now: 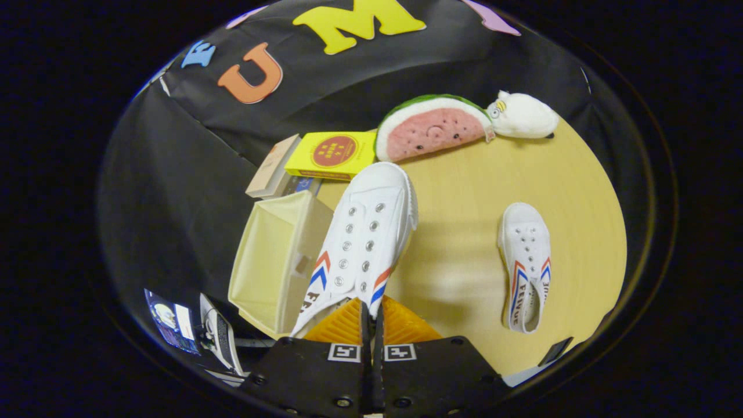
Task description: Open the storage box then place both shoes into the box .Put the left shoe in first, then the right shoe, with the right side of both shoes facing outward in a uniform manner.
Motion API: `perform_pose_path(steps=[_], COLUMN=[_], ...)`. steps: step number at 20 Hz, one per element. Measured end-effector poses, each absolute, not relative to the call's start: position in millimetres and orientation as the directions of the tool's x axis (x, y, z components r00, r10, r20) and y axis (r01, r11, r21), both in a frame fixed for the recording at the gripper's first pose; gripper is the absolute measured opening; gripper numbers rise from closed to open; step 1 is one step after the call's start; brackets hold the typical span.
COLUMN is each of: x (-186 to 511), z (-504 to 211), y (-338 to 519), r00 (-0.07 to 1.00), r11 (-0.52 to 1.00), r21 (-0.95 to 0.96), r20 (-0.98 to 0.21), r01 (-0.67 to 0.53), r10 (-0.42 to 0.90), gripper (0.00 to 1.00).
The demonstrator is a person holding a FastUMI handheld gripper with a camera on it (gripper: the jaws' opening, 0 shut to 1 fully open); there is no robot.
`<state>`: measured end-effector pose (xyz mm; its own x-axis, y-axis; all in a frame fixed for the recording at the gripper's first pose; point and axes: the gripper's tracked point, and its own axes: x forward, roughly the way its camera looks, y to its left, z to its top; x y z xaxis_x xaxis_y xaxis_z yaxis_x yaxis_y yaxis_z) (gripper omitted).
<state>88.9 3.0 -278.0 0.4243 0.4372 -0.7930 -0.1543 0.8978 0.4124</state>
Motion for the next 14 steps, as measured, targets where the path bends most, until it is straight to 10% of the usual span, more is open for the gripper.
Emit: perform_pose_path(steps=[14], x=[96], z=[-316], y=[231], r00=[0.522], r11=[0.935], r21=[0.315], r20=[-0.777], r01=[-0.161], r10=[0.351], gripper=[0.0])
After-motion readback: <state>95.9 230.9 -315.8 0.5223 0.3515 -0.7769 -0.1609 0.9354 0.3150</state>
